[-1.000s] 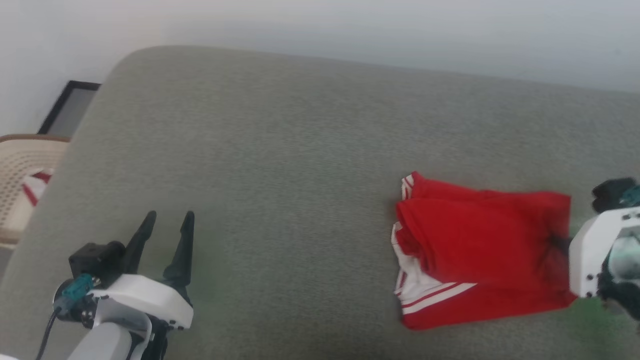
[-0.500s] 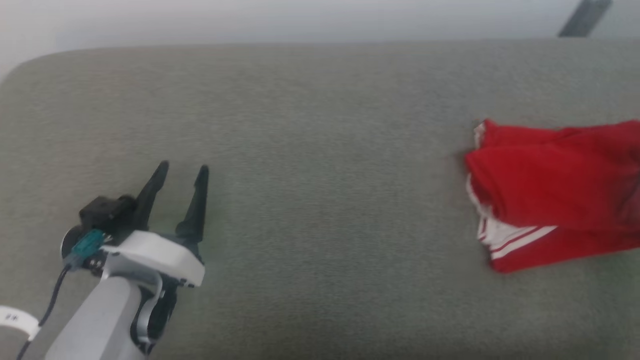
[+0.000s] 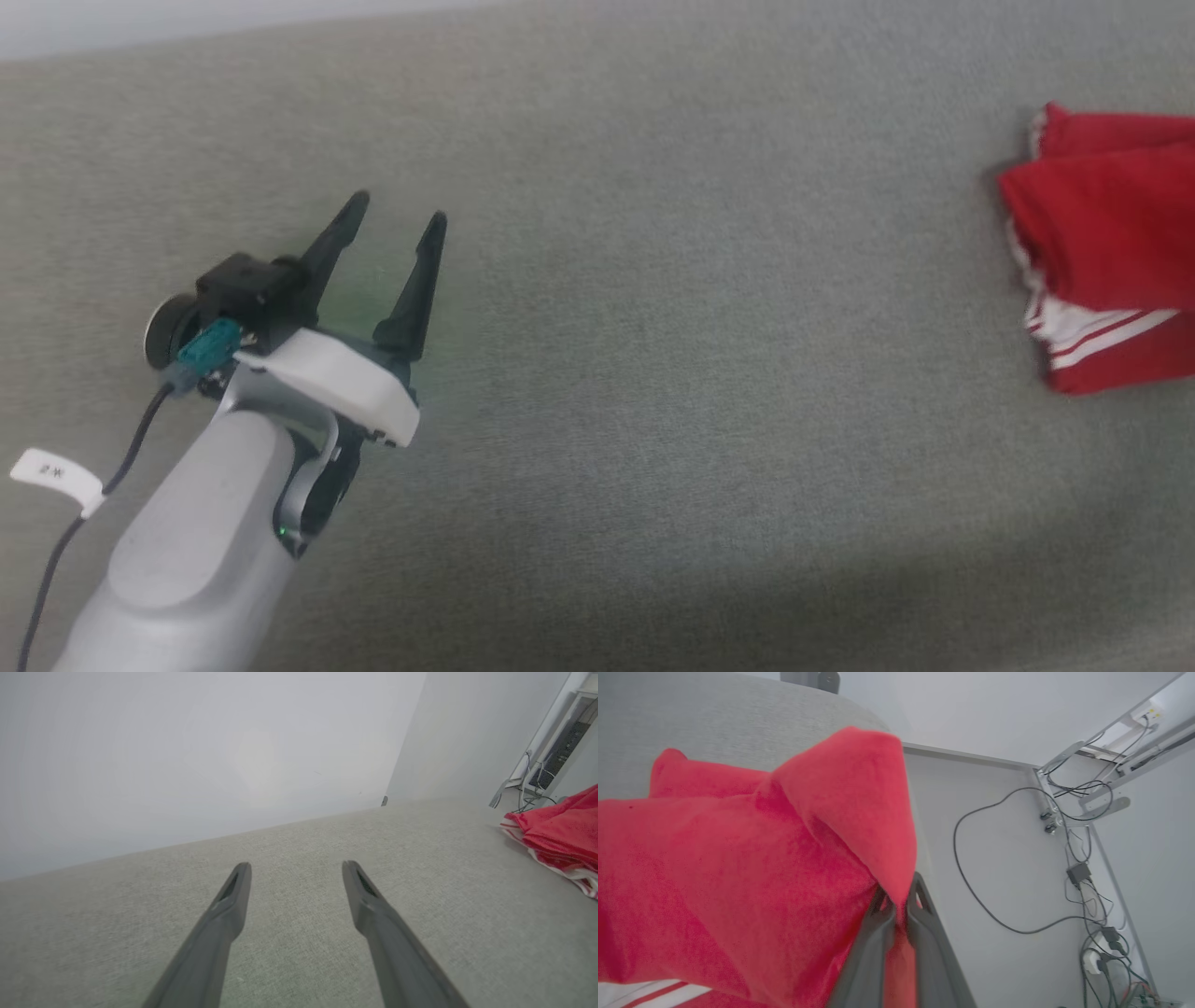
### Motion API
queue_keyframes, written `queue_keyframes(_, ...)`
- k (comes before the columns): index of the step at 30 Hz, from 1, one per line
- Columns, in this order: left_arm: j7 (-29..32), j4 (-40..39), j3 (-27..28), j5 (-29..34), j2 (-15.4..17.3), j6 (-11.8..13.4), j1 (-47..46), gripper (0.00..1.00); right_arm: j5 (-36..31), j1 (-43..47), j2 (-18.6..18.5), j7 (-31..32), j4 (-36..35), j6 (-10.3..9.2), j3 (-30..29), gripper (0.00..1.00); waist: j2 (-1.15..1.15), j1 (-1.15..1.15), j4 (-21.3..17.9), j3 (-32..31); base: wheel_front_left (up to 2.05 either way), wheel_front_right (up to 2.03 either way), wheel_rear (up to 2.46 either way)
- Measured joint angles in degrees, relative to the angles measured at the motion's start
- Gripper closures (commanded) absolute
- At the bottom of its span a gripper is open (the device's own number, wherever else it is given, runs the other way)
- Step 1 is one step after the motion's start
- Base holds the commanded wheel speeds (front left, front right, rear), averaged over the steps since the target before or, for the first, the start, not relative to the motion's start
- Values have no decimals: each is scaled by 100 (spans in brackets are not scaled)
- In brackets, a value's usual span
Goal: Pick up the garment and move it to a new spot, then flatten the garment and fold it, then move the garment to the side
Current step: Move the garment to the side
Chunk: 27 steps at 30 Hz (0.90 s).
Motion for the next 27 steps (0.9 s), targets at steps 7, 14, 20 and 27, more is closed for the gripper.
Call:
queue_keyframes(7,71,152,-167,133,-52,-131,-459,0,-606,-493,2,-662,747,0,24,100,0,0,-256,400,0,0,0)
queue_keyframes(14,90,341,-313,216,-166,-233,-839,0,-965,-815,257,-1265,1624,0,-47,100,0,0,-350,713,0,0,0)
queue_keyframes(20,85,534,-408,225,-226,-314,-1052,0,-1276,-1200,576,-1734,2447,-1,-145,95,0,0,-243,848,0,0,0)
queue_keyframes(27,13,676,-409,223,-279,-335,-1096,0,-1549,-1483,625,-1944,3022,-1,-268,0,0,0,-114,814,0,0,0)
